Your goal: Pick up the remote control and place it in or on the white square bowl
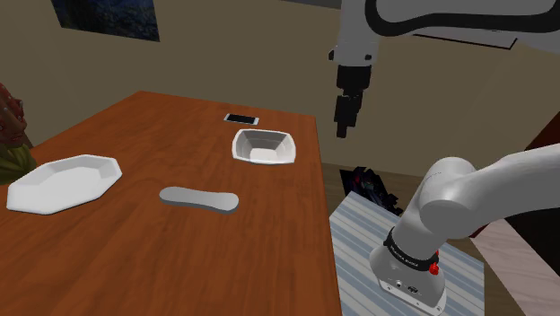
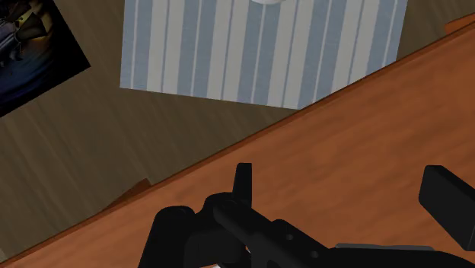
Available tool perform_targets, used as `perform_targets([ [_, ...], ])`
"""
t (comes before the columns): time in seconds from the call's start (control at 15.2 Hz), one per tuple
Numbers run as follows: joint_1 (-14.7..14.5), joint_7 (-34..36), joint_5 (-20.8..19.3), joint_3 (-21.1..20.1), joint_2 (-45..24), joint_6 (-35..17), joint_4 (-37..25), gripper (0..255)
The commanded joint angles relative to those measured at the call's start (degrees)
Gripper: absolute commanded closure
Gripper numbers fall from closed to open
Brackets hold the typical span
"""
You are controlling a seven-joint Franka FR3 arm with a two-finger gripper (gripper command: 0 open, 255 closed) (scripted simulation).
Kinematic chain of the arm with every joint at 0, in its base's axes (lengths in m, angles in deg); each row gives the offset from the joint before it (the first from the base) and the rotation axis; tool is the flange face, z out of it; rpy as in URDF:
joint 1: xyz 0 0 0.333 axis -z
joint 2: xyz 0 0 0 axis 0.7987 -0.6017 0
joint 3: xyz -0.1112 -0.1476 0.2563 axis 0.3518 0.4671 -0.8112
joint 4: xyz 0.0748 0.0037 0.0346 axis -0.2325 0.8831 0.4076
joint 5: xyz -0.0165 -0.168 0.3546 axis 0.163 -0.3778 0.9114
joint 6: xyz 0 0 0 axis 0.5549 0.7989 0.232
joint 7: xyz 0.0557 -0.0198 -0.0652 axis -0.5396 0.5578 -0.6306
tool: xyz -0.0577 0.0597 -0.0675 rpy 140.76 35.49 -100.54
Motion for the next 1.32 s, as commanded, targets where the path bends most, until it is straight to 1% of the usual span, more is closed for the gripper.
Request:
perform_targets([
  [0.0,0.0,0.0,0.0,0.0,0.0,0.0,0.0,0],
  [0.33,-2.2,0.4,1.7,-3.4,-7.2,-8.9,-0.2,0],
  [0.66,-4.0,1.0,2.4,-6.9,-15.5,-17.1,-2.1,0],
  [0.99,-5.5,2.1,1.9,-10.2,-24.5,-24.3,-5.6,0],
  [1.25,-6.6,3.4,0.3,-12.8,-32.1,-29.2,-9.6,0],
])
